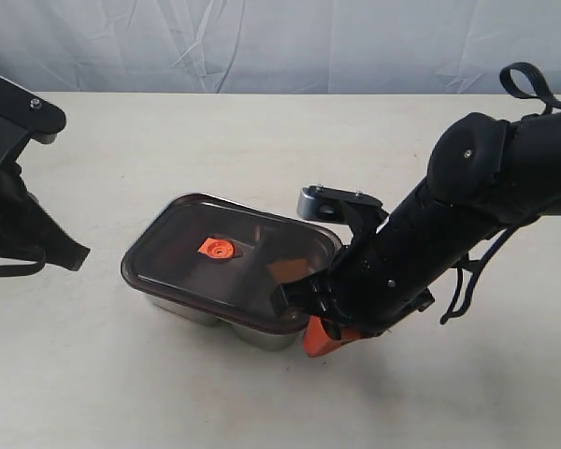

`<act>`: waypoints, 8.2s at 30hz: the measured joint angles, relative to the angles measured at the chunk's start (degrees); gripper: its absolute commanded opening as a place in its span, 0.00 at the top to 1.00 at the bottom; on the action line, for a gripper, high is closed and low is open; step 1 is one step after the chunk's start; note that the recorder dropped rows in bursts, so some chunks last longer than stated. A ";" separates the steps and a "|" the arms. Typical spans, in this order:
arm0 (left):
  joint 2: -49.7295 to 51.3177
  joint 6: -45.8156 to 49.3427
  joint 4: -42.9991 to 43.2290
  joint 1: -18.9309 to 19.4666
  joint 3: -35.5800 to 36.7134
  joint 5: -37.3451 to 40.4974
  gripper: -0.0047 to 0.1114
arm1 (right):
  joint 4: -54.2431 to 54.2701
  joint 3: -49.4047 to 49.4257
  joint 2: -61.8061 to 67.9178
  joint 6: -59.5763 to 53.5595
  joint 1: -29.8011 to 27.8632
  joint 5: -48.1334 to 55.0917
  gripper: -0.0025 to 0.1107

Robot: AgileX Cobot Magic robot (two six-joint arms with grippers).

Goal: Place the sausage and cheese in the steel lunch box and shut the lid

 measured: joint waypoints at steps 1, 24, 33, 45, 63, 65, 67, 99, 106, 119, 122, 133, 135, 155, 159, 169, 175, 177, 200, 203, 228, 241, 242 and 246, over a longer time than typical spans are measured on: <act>0.00 0.00 0.00 0.00 0.00 0.00 0.96 | 0.00 0.00 0.00 0.00 0.00 -0.20 0.98; 0.00 1.14 -1.59 0.00 0.00 -0.09 0.96 | -1.76 -4.64 0.00 -0.26 0.13 3.38 0.98; 0.00 3.99 -4.12 0.00 0.00 -0.09 0.96 | -3.37 -4.64 -0.59 -0.26 0.13 11.76 0.98; 0.00 5.10 -5.16 0.00 0.00 -1.30 0.96 | -1.39 -4.64 -5.24 -1.46 0.13 7.50 0.98; 0.00 5.22 -5.61 0.00 0.00 -1.64 0.96 | 0.07 -5.54 -0.23 -3.62 0.13 4.00 0.98; 0.00 5.22 -5.61 0.00 0.00 -1.64 0.96 | 0.44 -6.51 -0.23 -4.59 0.13 6.43 0.98; 0.00 5.22 -5.61 0.00 0.00 -1.64 0.96 | 1.13 -7.63 -0.36 -5.67 0.13 8.66 0.98; 0.00 15.96 -19.05 0.00 0.00 -3.39 0.96 | 1.63 -11.29 5.31 -6.69 0.35 5.33 0.98; 0.86 35.31 -43.57 0.00 0.00 -4.62 0.96 | 1.63 -11.29 5.31 -6.81 0.35 5.07 0.98; 14.53 41.29 -51.16 0.00 0.00 -15.52 0.96 | 1.63 -11.29 5.31 -7.40 0.35 4.76 0.98; 15.73 40.60 -51.48 0.00 0.00 -17.96 0.96 | 1.63 -11.29 5.31 -7.51 0.35 4.76 0.98; 16.71 40.13 -52.46 0.00 -0.13 -19.56 0.96 | 1.42 -11.29 5.31 -7.93 0.35 4.50 0.98; 16.71 40.13 -52.46 0.00 -0.13 -19.85 0.96 | 1.42 -11.29 5.18 -7.93 0.35 3.96 0.98; 16.69 40.08 -50.51 0.00 -0.49 -23.17 0.96 | -9.23 -11.29 -5.65 -0.04 0.39 13.83 0.98; 12.84 40.08 -49.59 0.00 -0.49 -23.09 0.96 | -9.33 -11.29 -5.65 -0.04 3.11 14.76 0.98; 2.34 35.87 -42.29 1.88 -0.49 -20.40 0.96 | -8.83 -11.29 0.25 0.05 9.23 8.75 0.98; 0.50 32.33 -37.30 8.16 -0.49 -15.10 0.96 | -9.51 -11.29 3.04 0.05 9.26 4.88 0.98; 0.13 32.09 -36.99 9.76 -0.49 -14.45 0.96 | -9.51 -11.29 3.57 0.05 9.26 4.14 0.98; 0.12 31.86 -36.99 11.03 -0.49 -12.61 0.96 | -11.51 -11.29 1.40 0.20 9.49 -1.51 0.98; 0.12 31.86 -36.99 11.03 -0.49 -12.61 0.96 | -13.52 -11.29 -0.15 1.66 9.49 -3.44 0.98; 0.26 43.02 -54.67 11.03 0.90 -7.38 0.96 | -16.58 -11.29 3.85 3.86 9.49 -6.32 0.98; 13.51 44.31 -57.18 11.03 1.88 -10.73 0.96 | -16.58 -11.29 3.89 3.86 9.49 -6.83 0.98; 14.36 44.42 -57.58 11.03 1.91 -11.60 0.96 | -16.58 -11.29 3.89 3.86 9.49 -6.83 0.98; 16.35 45.44 -59.90 11.03 1.91 -15.40 0.96 | -16.58 -11.29 3.89 3.86 9.49 -6.83 0.98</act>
